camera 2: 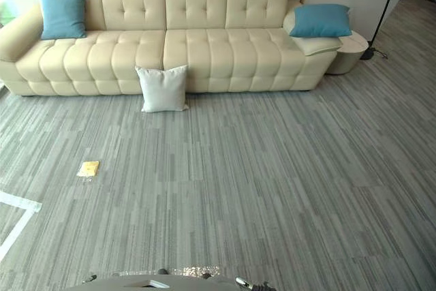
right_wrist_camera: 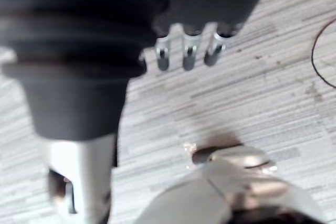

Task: Pick up cushions and gather them together orderly.

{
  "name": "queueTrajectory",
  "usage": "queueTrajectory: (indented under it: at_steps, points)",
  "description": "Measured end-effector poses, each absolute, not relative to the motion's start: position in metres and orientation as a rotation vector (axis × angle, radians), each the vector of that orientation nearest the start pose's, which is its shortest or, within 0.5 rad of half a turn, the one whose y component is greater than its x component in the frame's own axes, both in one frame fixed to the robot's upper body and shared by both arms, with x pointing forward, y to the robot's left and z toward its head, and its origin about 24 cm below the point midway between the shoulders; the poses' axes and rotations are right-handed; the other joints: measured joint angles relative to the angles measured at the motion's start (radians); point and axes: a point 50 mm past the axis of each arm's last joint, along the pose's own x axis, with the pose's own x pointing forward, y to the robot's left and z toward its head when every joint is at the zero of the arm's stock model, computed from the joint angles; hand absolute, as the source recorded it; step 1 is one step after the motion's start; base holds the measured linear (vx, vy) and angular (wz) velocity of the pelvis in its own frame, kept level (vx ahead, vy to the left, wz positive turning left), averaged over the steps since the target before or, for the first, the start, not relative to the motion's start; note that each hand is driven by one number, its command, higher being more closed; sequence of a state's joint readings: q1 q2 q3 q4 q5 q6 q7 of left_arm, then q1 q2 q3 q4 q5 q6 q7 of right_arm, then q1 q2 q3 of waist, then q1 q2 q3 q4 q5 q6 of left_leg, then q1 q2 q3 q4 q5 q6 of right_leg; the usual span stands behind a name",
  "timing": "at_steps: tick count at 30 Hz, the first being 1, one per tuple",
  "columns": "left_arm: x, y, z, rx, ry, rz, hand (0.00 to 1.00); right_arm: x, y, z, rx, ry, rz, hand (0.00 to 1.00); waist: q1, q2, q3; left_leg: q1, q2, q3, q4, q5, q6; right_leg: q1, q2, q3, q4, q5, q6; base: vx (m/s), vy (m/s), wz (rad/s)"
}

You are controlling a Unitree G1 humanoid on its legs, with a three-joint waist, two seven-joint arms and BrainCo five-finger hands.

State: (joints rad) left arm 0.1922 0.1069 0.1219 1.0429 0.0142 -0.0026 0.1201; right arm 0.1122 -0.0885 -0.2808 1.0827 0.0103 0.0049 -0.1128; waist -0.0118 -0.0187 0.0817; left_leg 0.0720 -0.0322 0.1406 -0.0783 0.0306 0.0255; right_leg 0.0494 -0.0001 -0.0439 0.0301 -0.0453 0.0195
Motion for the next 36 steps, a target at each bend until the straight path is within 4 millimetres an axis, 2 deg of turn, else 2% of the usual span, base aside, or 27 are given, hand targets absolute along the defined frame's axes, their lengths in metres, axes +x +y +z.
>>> queueTrajectory:
  at_steps: [3, 7, 12, 36]
  points:
    - [0.056, 0.217, -0.164, 0.104, 1.198, 0.317, 0.0, 0.073, -0.222, -0.163, 0.025, 1.166, -0.437, 0.0, -0.001, -0.004, 0.011, 0.002, -0.002, 0.0, 0.0, -0.004, -0.005, 0.017, -0.001, -0.004, -0.023, 0.005, 0.001, 0.09, -0.007, 0.01]
    - [0.066, 0.213, -0.164, 0.098, 1.171, 0.303, 0.0, 0.088, -0.223, -0.16, 0.026, 1.126, -0.436, 0.0, -0.005, 0.015, 0.025, 0.02, -0.003, 0.0, 0.0, -0.012, -0.018, 0.041, -0.002, -0.019, -0.033, 0.005, 0.002, 0.05, -0.015, 0.03]
    - [0.068, 0.21, -0.164, 0.093, 1.164, 0.3, 0.0, 0.099, -0.223, -0.158, 0.026, 1.103, -0.428, 0.0, -0.004, 0.024, 0.034, 0.027, 0.005, 0.003, -0.007, -0.012, -0.02, 0.05, 0.004, -0.022, -0.04, 0.005, 0.002, -0.03, -0.037, 0.0]
    - [0.068, 0.212, -0.165, 0.079, 1.179, 0.308, 0.0, 0.103, -0.219, -0.158, 0.027, 1.099, -0.414, 0.0, 0.0, 0.014, 0.048, 0.033, 0.005, 0.022, -0.009, -0.012, -0.021, 0.073, 0.005, -0.021, -0.087, 0.028, 0.001, -0.03, -0.015, -0.02]
